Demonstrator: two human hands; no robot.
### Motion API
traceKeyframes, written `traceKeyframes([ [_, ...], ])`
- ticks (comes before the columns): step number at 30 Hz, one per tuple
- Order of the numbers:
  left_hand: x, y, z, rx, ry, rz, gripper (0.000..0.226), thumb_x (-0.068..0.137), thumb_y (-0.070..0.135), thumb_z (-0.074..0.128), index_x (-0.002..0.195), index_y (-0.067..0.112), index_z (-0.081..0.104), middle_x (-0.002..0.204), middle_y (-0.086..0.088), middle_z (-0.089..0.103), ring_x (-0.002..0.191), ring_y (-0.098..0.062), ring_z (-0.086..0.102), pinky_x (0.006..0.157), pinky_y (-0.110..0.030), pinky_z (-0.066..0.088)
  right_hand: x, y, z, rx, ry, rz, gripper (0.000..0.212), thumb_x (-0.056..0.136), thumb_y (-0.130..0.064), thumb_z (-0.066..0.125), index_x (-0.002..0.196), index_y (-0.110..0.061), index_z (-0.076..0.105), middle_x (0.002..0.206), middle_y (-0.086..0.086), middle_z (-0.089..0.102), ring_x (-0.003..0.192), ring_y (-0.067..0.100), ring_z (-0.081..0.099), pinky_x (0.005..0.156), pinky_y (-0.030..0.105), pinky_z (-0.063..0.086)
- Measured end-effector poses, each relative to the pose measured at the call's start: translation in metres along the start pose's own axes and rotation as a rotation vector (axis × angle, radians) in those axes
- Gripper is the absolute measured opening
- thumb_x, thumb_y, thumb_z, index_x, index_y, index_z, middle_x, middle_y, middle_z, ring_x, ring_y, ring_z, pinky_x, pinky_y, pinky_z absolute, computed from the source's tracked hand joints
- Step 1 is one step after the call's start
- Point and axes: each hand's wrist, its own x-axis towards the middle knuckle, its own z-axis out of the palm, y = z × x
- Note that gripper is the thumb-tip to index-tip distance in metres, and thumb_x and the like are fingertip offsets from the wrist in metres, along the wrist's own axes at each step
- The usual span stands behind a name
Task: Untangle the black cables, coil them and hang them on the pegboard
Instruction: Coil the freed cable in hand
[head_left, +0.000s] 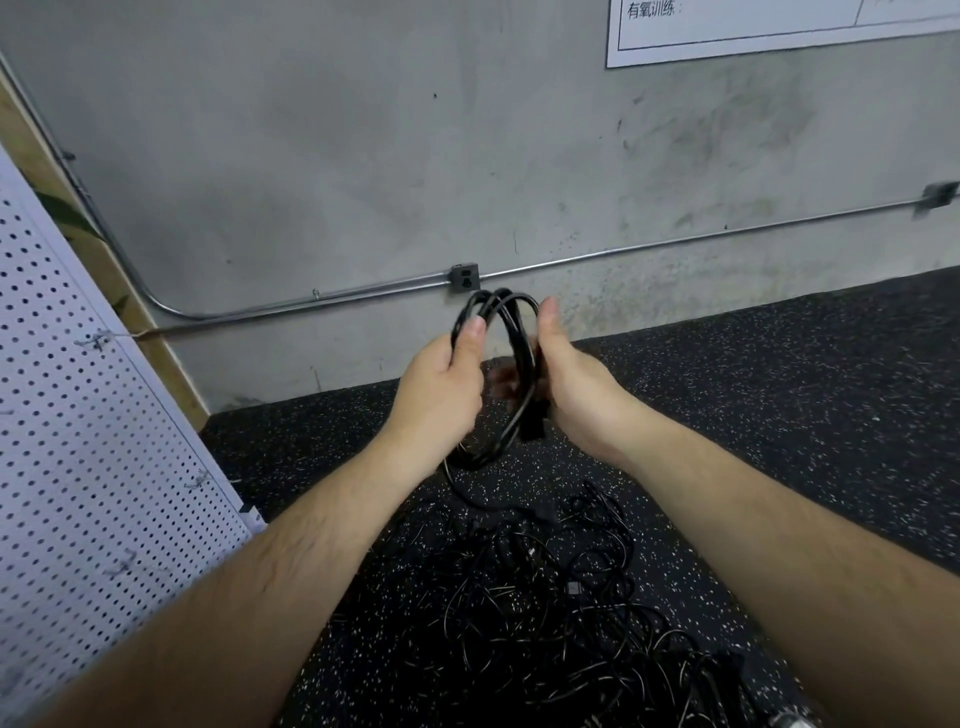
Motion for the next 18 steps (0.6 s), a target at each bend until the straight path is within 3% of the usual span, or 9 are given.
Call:
traceKeyframes([
  [2,0.005,0.001,-0.006,-0.029,0.036,-0.005,0.042,0.105,0.055,0.037,0.081,0.021,0.04,0.054,0.01,0.032,0.041,-0.009,0.028,0.044,-0.026,0.024,-0.005,0.012,-0.009,-0.159,-0.204,0.085,0.119,0.064,-0.103,0.032,0.152,-0.024,0.042,0.141,0.006,0.061,0.126,0.02,0.06,0.114,0.048,0.04],
  [5,0.007,0.004,-0.013,-0.085,0.048,-0.035,0.039,0.107,0.05,0.036,0.079,0.022,0.037,0.054,0.01,0.028,0.04,-0.007,0.024,0.038,-0.022,0.022,-0.019,0.027,-0.017,-0.438,-0.494,0.156,0.108,0.071,-0.086,0.06,0.159,-0.04,0.018,0.157,-0.004,0.044,0.142,0.02,0.043,0.121,0.049,0.029],
  [7,0.005,0.006,-0.016,-0.116,0.036,-0.052,0.039,0.108,0.049,0.035,0.079,0.023,0.035,0.056,0.009,0.026,0.042,-0.007,0.021,0.037,-0.021,0.02,-0.021,0.042,-0.014,-0.539,-0.595,0.205,0.094,0.08,-0.06,0.076,0.157,-0.04,0.024,0.156,-0.007,0.044,0.144,0.018,0.038,0.121,0.045,0.027],
  [9,0.004,0.007,-0.018,-0.137,0.026,-0.057,0.038,0.108,0.048,0.034,0.079,0.024,0.035,0.057,0.008,0.024,0.043,-0.007,0.019,0.037,-0.02,0.018,-0.021,0.053,-0.006,-0.619,-0.604,0.216,0.069,0.088,-0.043,0.076,0.148,-0.037,0.043,0.145,-0.008,0.053,0.133,0.011,0.047,0.113,0.034,0.036],
  [11,0.003,0.008,-0.019,-0.141,0.02,-0.057,0.037,0.108,0.047,0.034,0.08,0.023,0.036,0.057,0.008,0.025,0.044,-0.007,0.019,0.037,-0.02,0.017,-0.02,0.058,0.0,-0.669,-0.581,0.192,0.036,0.094,-0.035,0.071,0.127,-0.028,0.061,0.115,-0.009,0.063,0.093,-0.005,0.061,0.081,0.016,0.046],
  [12,0.002,0.008,-0.02,-0.144,0.014,-0.056,0.037,0.108,0.047,0.033,0.081,0.022,0.037,0.057,0.008,0.025,0.044,-0.007,0.019,0.037,-0.02,0.017,-0.021,0.057,0.002,-0.698,-0.572,0.173,0.023,0.096,-0.033,0.068,0.118,-0.024,0.064,0.101,-0.009,0.064,0.073,-0.01,0.058,0.066,0.012,0.044],
  [13,0.002,0.006,-0.021,-0.143,0.01,-0.056,0.037,0.108,0.047,0.033,0.082,0.022,0.038,0.057,0.009,0.026,0.044,-0.007,0.02,0.037,-0.02,0.018,-0.021,0.056,0.001,-0.725,-0.561,0.157,0.016,0.098,-0.032,0.066,0.111,-0.022,0.065,0.095,-0.008,0.065,0.066,-0.009,0.057,0.062,0.012,0.043],
  [16,0.008,-0.003,-0.028,-0.036,0.069,-0.053,0.04,0.107,0.052,0.035,0.084,0.02,0.039,0.059,0.008,0.029,0.044,-0.008,0.026,0.041,-0.025,0.025,-0.02,0.047,-0.009,-0.775,-0.554,0.146,0.015,0.095,-0.038,0.069,0.102,-0.024,0.069,0.097,-0.004,0.074,0.088,0.01,0.068,0.083,0.028,0.052],
  [18,0.015,-0.013,-0.035,0.202,0.142,0.005,0.044,0.106,0.054,0.035,0.077,0.022,0.04,0.062,0.007,0.038,0.05,-0.011,0.037,0.052,-0.031,0.034,-0.023,0.029,-0.022,-0.792,-0.478,0.096,0.02,0.089,-0.046,0.072,0.099,-0.029,0.071,0.096,-0.005,0.073,0.089,0.012,0.068,0.085,0.032,0.053],
])
